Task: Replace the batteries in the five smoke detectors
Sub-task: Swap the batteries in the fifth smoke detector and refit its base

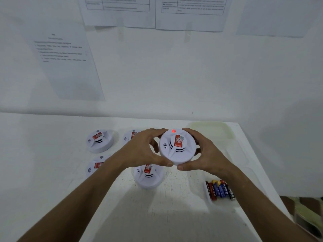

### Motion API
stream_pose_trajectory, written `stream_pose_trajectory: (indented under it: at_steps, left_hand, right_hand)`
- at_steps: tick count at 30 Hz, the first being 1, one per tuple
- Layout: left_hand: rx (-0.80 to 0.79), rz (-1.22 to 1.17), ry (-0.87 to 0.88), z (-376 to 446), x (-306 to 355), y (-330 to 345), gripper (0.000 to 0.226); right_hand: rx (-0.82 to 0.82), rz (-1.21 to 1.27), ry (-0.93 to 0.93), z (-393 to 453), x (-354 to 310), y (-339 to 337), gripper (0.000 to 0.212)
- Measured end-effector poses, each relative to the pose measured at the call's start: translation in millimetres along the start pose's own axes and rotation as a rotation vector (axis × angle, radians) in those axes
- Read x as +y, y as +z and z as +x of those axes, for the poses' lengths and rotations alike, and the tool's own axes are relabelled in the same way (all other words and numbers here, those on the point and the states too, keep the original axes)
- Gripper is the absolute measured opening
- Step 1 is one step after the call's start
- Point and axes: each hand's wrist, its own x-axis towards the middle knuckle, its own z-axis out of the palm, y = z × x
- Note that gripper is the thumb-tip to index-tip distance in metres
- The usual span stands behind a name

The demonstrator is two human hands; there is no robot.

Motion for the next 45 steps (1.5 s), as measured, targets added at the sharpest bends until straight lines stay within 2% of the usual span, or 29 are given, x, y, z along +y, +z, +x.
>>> stream_pose_trajectory:
  at_steps: [12, 45]
  left_hand:
    - [-0.004, 0.018, -0.008, 5.2, -4.0, -5.8, 0.084]
    - [0.011, 0.046, -0.073, 21.2, -6.1, -11.2, 0.083]
  right_hand:
    - [0.004, 0.014, 0.025, 6.0, -0.1, 0.9, 0.097]
    - [0.021, 0.025, 0.02, 23.4, 4.3, -4.5, 0.092]
